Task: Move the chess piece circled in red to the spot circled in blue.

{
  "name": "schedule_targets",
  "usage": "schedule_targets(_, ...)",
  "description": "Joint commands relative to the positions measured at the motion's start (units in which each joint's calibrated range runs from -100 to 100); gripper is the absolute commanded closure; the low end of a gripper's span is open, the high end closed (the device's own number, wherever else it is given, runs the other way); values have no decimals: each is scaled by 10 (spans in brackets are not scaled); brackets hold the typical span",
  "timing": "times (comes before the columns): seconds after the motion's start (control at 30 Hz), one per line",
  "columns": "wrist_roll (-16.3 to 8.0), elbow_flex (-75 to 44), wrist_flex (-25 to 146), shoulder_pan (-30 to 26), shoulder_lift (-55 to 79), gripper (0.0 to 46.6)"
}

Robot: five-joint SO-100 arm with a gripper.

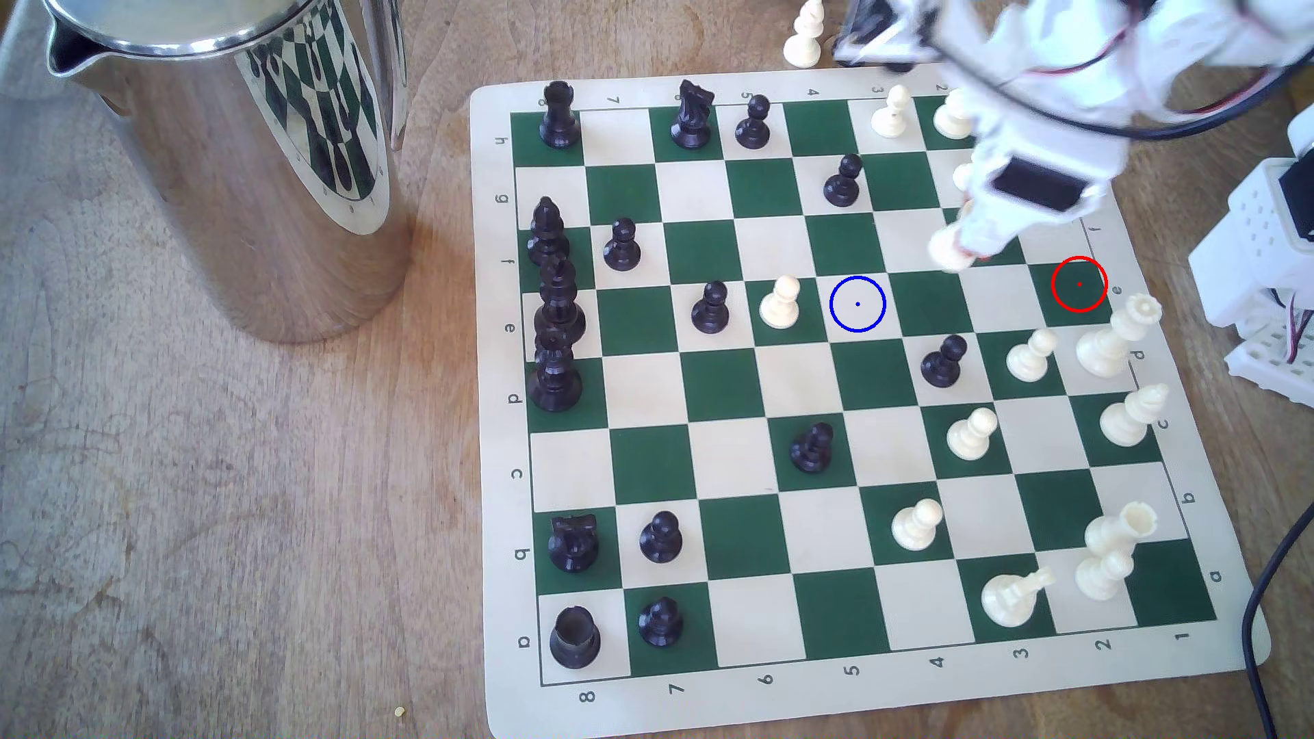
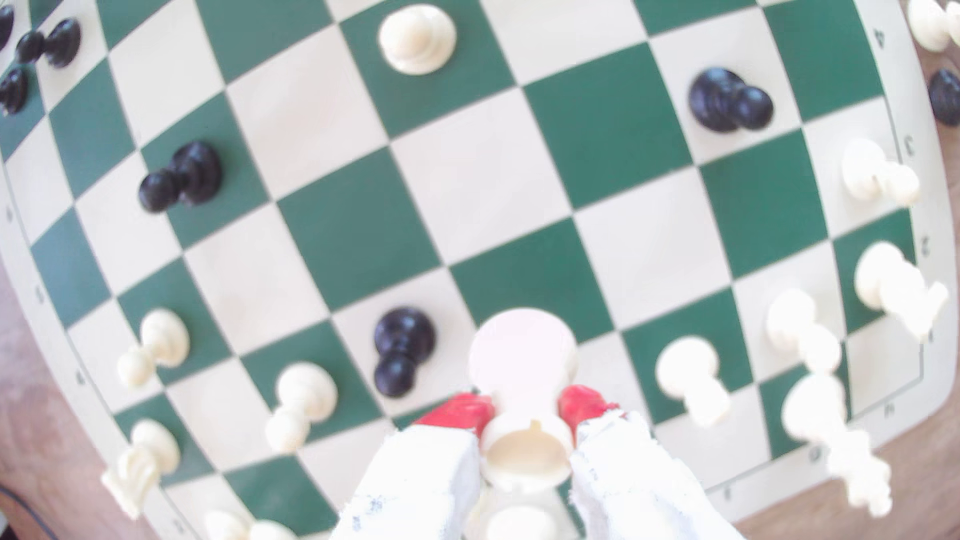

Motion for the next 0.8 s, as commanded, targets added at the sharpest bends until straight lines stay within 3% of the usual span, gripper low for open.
schedule_targets(0.0,1,-89,-18,6,50,463)
schedule_targets(0.3,-4,-177,-36,-18,156,463)
schedule_targets(0.77,-2,-190,-58,-15,231,463)
